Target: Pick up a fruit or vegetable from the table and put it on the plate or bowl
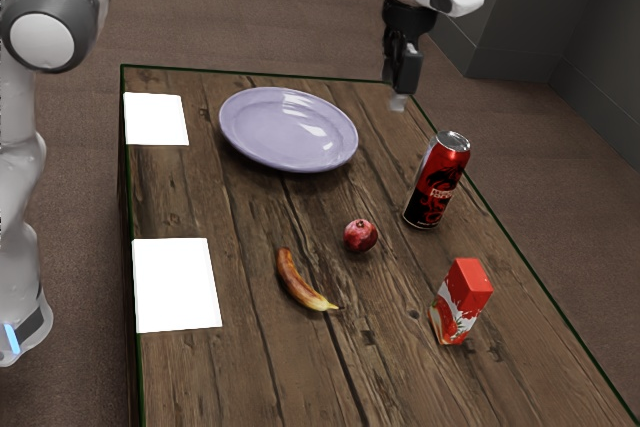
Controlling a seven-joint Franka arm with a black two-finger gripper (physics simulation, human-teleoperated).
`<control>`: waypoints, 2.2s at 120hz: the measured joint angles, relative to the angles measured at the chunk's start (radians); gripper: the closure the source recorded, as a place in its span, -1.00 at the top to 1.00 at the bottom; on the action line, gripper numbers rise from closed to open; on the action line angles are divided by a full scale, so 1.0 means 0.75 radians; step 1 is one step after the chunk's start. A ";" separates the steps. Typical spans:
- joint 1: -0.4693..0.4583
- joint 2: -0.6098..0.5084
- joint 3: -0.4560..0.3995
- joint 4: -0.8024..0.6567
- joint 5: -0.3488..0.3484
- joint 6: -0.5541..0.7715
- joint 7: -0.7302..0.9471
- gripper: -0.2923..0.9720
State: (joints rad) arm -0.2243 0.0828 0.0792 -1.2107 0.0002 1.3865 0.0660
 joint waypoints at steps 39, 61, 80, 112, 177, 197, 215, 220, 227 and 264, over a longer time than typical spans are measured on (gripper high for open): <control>0.122 -0.377 -0.111 -0.478 -0.013 -0.094 -0.077 0.51; 0.290 -0.664 -0.499 -0.940 -0.031 0.081 0.001 0.51; 0.283 -0.498 -0.535 -0.776 -0.009 0.030 0.063 0.51; 0.194 -0.369 -0.509 -0.675 0.016 -0.127 0.327 0.50; -0.073 -0.512 -0.413 -1.178 -0.028 0.455 0.801 0.50; -0.039 -0.582 -0.407 -1.253 -0.033 0.503 0.880 0.50; -0.060 -0.639 -0.279 -1.277 -0.030 0.502 0.936 0.50; -0.196 -0.623 -0.141 -1.261 -0.022 0.495 0.949 0.50; -0.673 -0.637 0.338 -1.239 0.019 0.492 0.963 0.50; -1.049 -0.953 0.663 -1.334 0.226 0.431 1.025 0.50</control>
State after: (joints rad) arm -1.0113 -0.6321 0.5768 -2.2114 0.1699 1.7099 0.8351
